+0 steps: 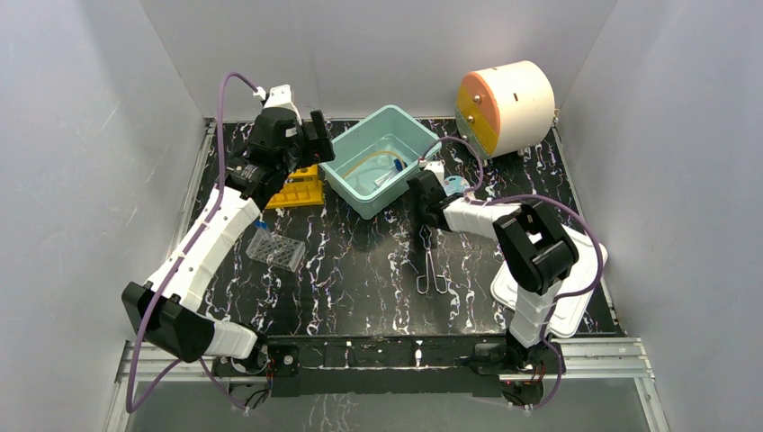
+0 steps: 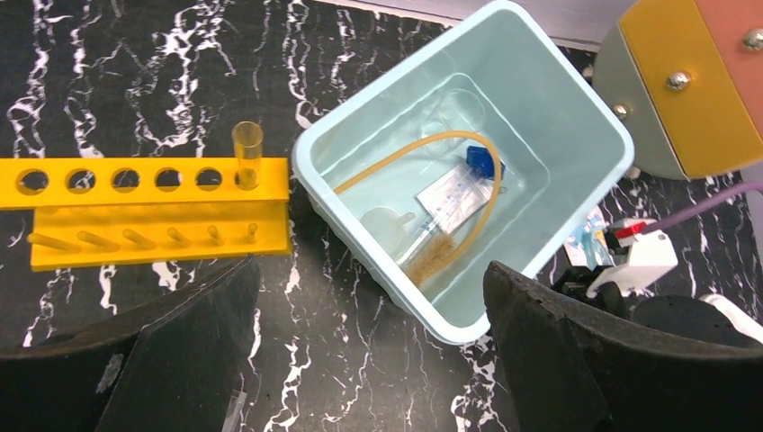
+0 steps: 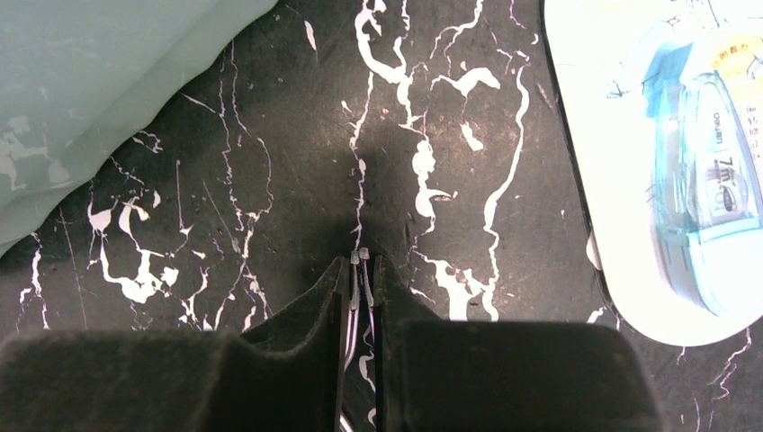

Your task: Organize the chemistry lab equipment

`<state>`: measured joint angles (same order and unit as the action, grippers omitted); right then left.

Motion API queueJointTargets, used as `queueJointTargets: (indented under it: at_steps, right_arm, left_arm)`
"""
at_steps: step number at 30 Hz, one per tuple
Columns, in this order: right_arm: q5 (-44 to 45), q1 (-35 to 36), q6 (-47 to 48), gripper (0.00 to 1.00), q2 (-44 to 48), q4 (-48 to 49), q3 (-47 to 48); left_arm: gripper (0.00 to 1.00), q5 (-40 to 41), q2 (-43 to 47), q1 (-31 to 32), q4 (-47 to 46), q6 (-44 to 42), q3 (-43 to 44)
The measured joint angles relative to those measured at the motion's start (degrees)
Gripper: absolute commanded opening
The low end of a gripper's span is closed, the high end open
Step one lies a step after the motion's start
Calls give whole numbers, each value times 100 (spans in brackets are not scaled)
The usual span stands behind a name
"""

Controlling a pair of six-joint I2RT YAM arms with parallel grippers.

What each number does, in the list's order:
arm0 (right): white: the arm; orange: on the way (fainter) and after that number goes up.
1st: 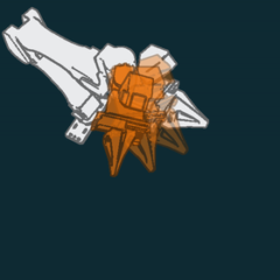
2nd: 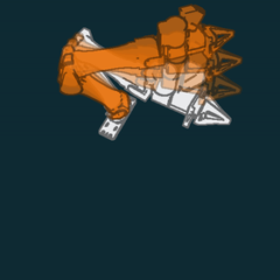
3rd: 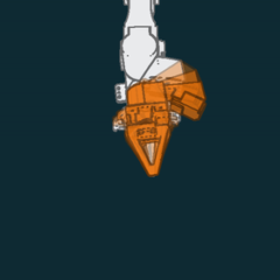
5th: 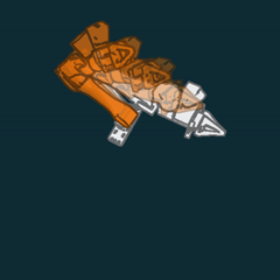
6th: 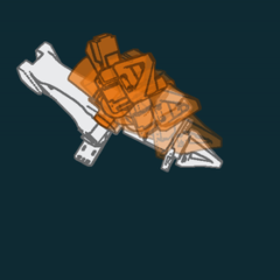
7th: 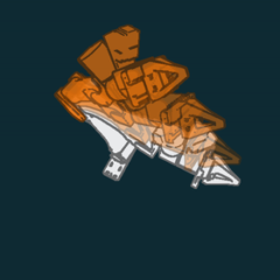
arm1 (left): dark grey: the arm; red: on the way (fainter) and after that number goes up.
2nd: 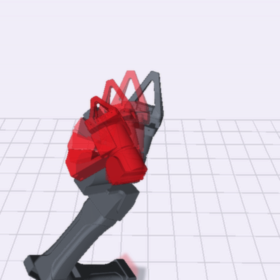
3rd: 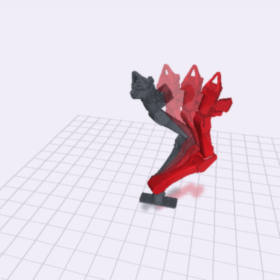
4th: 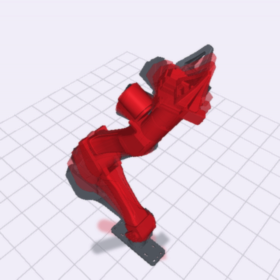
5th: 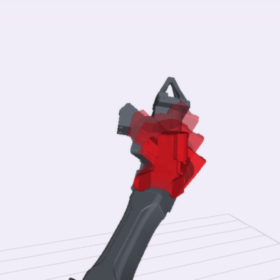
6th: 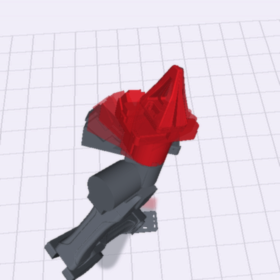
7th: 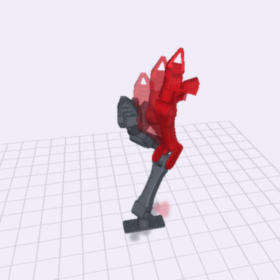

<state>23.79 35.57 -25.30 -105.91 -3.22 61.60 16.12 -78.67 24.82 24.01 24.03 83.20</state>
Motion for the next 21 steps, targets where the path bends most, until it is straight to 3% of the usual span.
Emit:
queueJointTargets:
  at_steps: [5,14,21]
  right_arm:
    - [-195,-90,0,0,271,-101,-155]
    - [-802,-575,-39,0,1926,-299,-551]
    - [-1226,-1075,-417,0,2887,-304,-758]
  left_arm:
    - [94,-404,-2,190,-120,-205,0]
    - [94,-1530,-197,651,-490,-365,-57]
    - [93,-2459,-350,848,-1051,-420,-605]
